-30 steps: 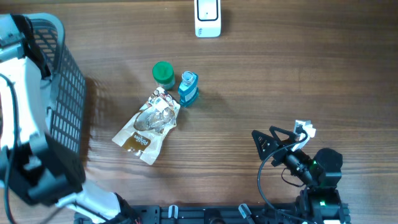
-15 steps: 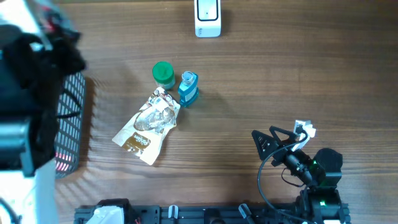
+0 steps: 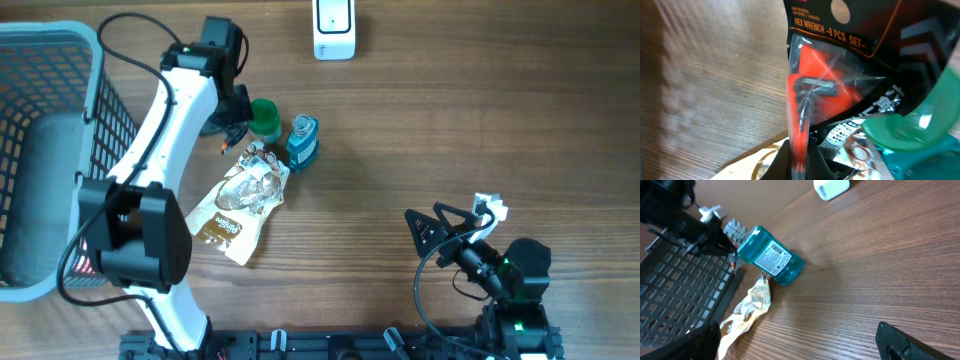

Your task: Scan the item barcode

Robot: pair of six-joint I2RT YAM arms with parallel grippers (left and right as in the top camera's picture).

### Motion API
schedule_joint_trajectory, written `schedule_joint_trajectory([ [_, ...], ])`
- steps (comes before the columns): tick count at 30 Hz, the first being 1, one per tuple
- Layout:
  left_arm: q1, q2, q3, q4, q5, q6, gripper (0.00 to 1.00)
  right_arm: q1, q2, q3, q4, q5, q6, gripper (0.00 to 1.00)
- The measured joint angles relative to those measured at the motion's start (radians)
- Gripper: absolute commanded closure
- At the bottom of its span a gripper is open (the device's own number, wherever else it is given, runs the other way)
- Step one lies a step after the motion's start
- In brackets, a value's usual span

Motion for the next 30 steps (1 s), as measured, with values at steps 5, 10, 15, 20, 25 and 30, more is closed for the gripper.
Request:
schedule_joint_trajectory([
  [5, 0.0, 0.005, -0.074, 0.063, -0.018, -0.048, 0.96, 0.0, 0.0, 0.0, 0.0, 0.0, 0.0, 0.0],
  [10, 0.0, 0.006, -0.195, 0.154, -0.023, -0.233, 0.96, 0.0, 0.0, 0.0, 0.0, 0.0, 0.0, 0.0],
  [15, 0.0, 0.007, -0.207, 0.18, -0.023, -0.37, 0.55, 0.0, 0.0, 0.0, 0.0, 0.0, 0.0, 0.0],
  [20, 0.001, 0.007, -0.207, 0.174, -0.027, -0.39, 0.02, 0.0, 0.0, 0.0, 0.0, 0.0, 0.0, 0.0],
  [25, 0.005, -0.102, -0.207, 0.134, -0.06, -0.401, 0.96, 0.0, 0.0, 0.0, 0.0, 0.0, 0.0, 0.0],
  [30, 0.006, -0.28, -0.207, 0.116, -0.077, -0.402, 0.96, 0.0, 0.004, 0.0, 0.0, 0.0, 0.0, 0.0],
])
